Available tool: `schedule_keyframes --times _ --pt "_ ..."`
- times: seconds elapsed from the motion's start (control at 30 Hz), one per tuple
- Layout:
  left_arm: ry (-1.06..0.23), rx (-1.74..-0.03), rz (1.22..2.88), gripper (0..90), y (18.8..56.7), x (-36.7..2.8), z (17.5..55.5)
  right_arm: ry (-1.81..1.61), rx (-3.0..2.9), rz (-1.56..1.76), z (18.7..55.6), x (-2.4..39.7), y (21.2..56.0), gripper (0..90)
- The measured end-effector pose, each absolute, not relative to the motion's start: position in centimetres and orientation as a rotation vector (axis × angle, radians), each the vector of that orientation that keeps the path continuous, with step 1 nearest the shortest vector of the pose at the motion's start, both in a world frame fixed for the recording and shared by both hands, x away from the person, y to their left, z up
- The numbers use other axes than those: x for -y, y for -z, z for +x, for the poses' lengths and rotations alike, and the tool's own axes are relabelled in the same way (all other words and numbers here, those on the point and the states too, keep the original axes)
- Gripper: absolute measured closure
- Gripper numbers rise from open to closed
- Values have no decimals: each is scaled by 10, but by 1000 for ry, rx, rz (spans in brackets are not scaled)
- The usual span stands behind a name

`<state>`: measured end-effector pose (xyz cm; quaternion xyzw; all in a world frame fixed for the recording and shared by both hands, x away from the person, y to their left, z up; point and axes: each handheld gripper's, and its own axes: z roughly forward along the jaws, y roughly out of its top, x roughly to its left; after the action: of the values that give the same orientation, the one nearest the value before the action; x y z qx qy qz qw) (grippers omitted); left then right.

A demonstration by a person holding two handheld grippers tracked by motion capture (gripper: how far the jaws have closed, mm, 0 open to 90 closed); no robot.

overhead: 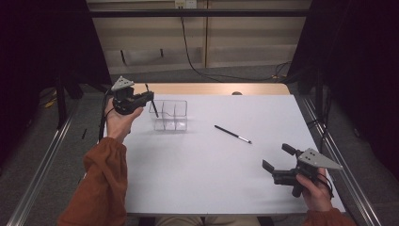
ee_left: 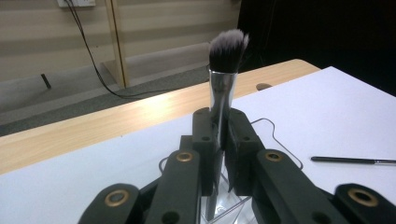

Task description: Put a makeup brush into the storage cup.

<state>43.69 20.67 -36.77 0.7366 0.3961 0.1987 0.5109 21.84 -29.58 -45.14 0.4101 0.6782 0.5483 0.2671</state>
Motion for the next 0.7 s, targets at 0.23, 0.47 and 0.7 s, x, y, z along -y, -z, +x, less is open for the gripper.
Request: schedule_keyframes --times 0.23,0.47,0.7 --pt "-473 -956 1786 839 371 -207 436 -1478 -1830 1108 219 295 451 0" --pt "-464 -960 1791 838 376 -208 437 -1478 -1831 1107 219 295 452 0" --pt "-463 -950 1784 829 379 -207 439 -1482 -1832 1107 219 295 452 0"
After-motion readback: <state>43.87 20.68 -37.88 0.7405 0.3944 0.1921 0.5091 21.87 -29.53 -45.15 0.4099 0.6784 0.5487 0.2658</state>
